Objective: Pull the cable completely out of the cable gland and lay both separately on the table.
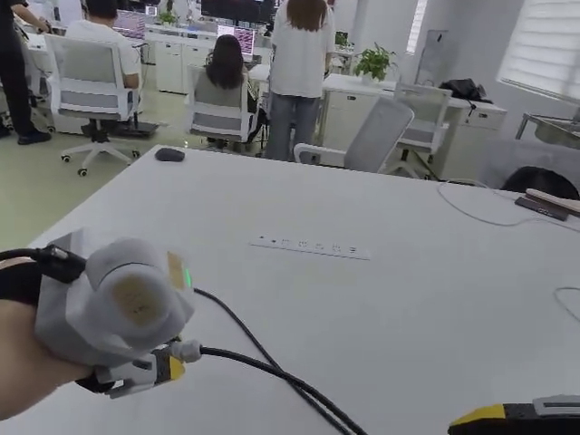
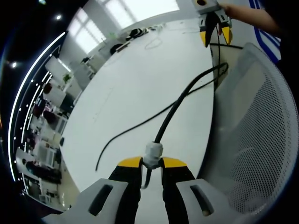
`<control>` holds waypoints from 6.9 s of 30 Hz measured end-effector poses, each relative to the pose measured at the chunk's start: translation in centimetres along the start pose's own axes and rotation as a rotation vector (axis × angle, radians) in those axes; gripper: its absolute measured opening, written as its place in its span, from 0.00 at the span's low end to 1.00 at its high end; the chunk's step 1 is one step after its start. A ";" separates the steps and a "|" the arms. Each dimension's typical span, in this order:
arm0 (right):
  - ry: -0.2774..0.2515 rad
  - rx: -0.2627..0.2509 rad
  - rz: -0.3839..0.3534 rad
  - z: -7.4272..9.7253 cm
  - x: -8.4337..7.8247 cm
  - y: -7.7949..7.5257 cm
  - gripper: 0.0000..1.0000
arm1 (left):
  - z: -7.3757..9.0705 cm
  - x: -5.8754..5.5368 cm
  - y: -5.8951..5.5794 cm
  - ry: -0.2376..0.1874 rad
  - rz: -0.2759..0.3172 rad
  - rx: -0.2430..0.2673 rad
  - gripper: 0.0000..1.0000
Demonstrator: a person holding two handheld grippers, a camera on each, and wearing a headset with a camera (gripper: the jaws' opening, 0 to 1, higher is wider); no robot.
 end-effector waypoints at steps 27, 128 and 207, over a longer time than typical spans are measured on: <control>0.528 -0.441 0.110 -8.1 -12.4 -7.1 0.07 | 1.9 -0.2 -1.7 0.043 0.042 0.047 0.16; 0.207 -0.282 0.582 -11.1 4.3 5.4 0.03 | -0.8 4.0 -5.3 -0.074 -0.113 -0.048 0.16; 0.323 -0.343 0.522 -11.2 0.9 2.6 0.03 | -0.5 3.2 -4.7 -0.066 -0.087 -0.035 0.16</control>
Point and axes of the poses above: the centre of the closed fingertips' face, and the gripper's own axes: z roughly backward along the fingers, y roughly to its left, x roughly out of its top, the point moved 7 cm from there along z, roughly backward along the fingers, and after that the axes turned 13 degrees about -x, right-handed, at the moved point
